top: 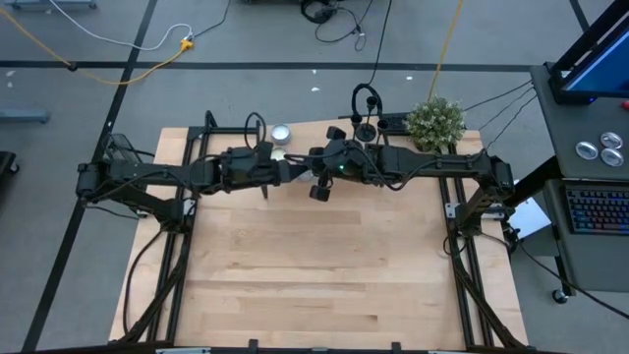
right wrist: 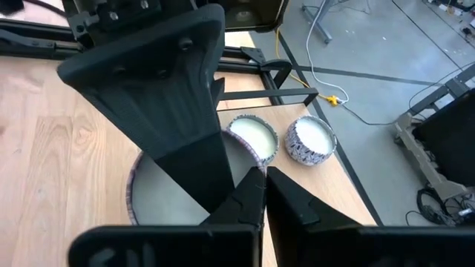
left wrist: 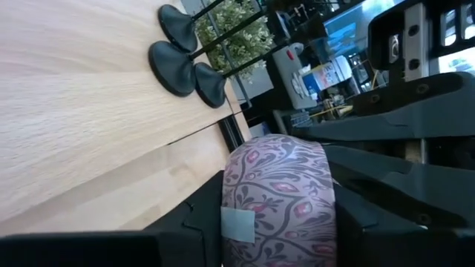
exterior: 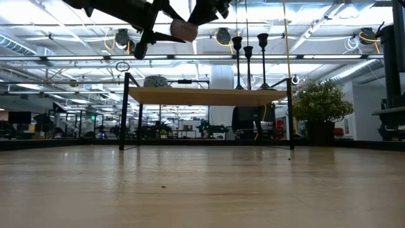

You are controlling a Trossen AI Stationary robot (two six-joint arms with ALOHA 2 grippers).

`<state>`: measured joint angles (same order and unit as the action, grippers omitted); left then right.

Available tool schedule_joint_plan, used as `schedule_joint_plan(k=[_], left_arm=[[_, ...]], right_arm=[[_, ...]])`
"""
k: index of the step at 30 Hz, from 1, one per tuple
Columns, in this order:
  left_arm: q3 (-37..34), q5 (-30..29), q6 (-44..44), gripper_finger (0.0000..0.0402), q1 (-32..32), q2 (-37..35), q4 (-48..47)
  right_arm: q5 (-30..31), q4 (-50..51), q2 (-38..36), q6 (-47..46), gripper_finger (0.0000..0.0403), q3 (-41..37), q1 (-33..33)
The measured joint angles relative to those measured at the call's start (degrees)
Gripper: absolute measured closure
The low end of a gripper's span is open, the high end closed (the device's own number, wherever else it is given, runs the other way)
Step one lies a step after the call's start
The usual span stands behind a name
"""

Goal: Pick & Place candle stick holders
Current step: Put the pink and blue scented candle on the shelf

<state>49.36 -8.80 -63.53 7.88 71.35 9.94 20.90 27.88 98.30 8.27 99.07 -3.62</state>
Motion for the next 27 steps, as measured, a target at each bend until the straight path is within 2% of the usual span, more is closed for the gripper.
schedule_joint_plan(k=[9, 19, 27], left_arm=[[0.0, -1.6, 0.5, 0.0253, 0.0, 0.0, 0.0], [0.0, -3.3, 0.6, 0.0249, 0.2, 0.0, 0.3], [0.0, -5.7, 2.0, 0.0252, 2.1, -0.2, 0.7]], right_arm=[[-0.1, -0.1, 0.0, 1.9, 0.0398, 0.0, 0.0], [0.3, 0.4, -0.2, 3.0, 0.0351, 0.0, 0.0], [9.3, 3.0, -1.8, 4.4, 0.0318, 0.0, 0.0]])
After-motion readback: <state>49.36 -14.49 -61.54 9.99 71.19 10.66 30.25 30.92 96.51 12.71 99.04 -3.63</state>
